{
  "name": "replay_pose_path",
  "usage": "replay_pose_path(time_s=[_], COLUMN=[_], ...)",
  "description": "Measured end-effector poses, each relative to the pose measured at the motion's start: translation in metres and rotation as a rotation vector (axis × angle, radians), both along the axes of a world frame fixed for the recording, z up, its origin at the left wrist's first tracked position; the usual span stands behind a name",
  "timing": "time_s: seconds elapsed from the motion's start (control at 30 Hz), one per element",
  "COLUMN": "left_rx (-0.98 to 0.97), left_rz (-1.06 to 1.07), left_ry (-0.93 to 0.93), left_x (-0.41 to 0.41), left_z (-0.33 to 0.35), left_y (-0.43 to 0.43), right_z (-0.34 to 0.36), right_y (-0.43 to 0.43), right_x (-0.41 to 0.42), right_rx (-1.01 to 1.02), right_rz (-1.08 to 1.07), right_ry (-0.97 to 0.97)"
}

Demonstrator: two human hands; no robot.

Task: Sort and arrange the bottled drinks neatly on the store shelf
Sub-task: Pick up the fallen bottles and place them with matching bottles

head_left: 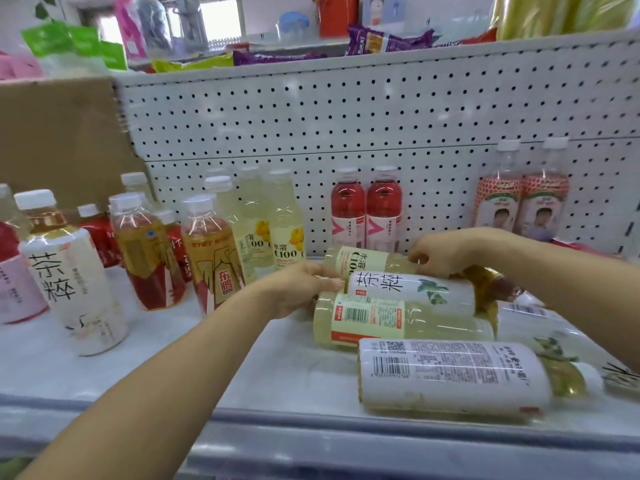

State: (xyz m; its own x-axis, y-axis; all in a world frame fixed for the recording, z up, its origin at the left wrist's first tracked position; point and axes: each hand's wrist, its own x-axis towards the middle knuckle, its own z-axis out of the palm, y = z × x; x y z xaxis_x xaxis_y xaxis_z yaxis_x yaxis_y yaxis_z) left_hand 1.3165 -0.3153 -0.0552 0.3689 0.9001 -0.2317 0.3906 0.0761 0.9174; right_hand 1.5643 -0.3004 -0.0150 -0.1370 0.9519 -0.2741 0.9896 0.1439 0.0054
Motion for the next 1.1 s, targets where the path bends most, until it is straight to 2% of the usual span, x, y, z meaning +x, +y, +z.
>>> replay_pose_path(time_s=[0.07,0.17,0.3,0.4,0.5,0.57,0.67,0.8,0.93,0.97,1.03,1.07,1.1], left_rx=[0.054,0.282,0.686,0.88,0.935,0.944,0.937,1.0,0.863,0.885,1.074,1.188,1.245], left_rz=[0.037,0.111,0.183,0.167,0.164,0.19,0.231,0.241,0.274,0.321,0.438,0.402,0.265], left_ry=[-0.043,-0.052,0.122,0.329,0.455,0.472,0.437,0.435,0.272,0.268,0.326,0.334,0.336], left_x=[-0.002,-0.008,-0.015,-0.014,-0.013,-0.013,-0.005,0.001,-0.005,-0.004,0.002,0.007,0.015], left_z=[0.006,0.034,0.086,0.106,0.108,0.106,0.098,0.086,0.081,0.078,0.068,0.058,0.047], left_y=[-0.003,-0.008,-0.012,-0.008,0.006,0.014,0.019,0.019,0.015,0.009,-0.013,-0.026,-0.039], right_z=[0.001,0.006,0.012,0.018,0.03,0.04,0.055,0.062,0.057,0.056,0.052,0.05,0.046], right_y=[-0.001,-0.011,-0.016,-0.015,-0.017,-0.016,-0.007,0.004,0.006,0.002,-0.012,-0.022,-0.032], right_x=[0.002,0.011,0.025,0.027,0.019,0.008,-0.012,-0.042,-0.059,-0.059,-0.052,-0.047,-0.04], right_rx=[-0.001,0.053,0.186,0.282,0.388,0.451,0.514,0.429,0.462,0.464,0.472,0.478,0.484], right_rz=[-0.005,-0.011,-0.029,-0.033,-0.038,-0.026,0.019,0.082,0.076,0.049,-0.014,-0.046,-0.079], right_ry=[0.065,0.227,0.415,0.524,0.673,0.732,0.735,0.713,0.704,0.717,0.724,0.724,0.724])
